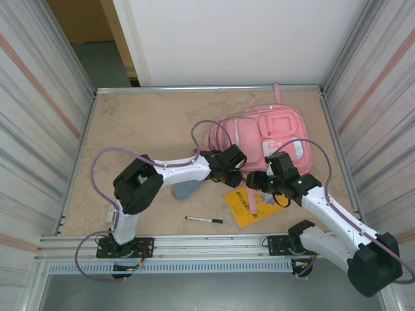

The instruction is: Pack the student bag

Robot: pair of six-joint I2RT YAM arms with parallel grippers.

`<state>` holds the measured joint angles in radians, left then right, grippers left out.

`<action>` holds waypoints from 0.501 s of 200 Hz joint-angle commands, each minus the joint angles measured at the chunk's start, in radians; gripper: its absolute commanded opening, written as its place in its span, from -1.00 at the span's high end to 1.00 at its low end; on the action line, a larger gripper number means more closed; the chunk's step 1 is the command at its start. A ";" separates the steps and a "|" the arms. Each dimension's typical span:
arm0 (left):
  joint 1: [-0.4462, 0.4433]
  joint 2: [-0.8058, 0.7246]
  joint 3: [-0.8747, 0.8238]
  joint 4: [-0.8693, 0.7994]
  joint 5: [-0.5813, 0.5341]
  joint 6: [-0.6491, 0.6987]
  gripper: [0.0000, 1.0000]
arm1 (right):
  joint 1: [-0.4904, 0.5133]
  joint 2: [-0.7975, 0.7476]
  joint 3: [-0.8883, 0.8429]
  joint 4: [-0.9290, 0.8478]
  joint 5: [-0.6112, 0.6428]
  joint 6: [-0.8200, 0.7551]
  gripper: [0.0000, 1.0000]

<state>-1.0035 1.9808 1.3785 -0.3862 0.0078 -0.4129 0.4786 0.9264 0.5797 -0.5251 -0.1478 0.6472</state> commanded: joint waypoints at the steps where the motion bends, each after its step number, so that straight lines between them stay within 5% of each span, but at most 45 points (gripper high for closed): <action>1: -0.007 0.027 -0.004 0.004 -0.016 -0.031 0.53 | 0.007 -0.018 0.022 -0.018 0.024 0.006 -0.29; 54: -0.021 0.061 -0.002 -0.026 -0.092 -0.040 0.64 | 0.006 -0.026 -0.013 0.028 0.007 0.028 -0.30; 81: -0.017 0.057 0.023 -0.061 -0.117 -0.028 1.00 | 0.008 -0.020 -0.020 0.044 -0.001 0.044 -0.30; 100: -0.024 0.014 0.031 -0.066 -0.122 -0.011 1.00 | 0.006 0.003 -0.016 0.052 -0.002 0.065 -0.33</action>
<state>-1.0172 2.0182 1.3876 -0.3969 -0.0719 -0.4419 0.4786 0.9154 0.5720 -0.4942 -0.1505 0.6659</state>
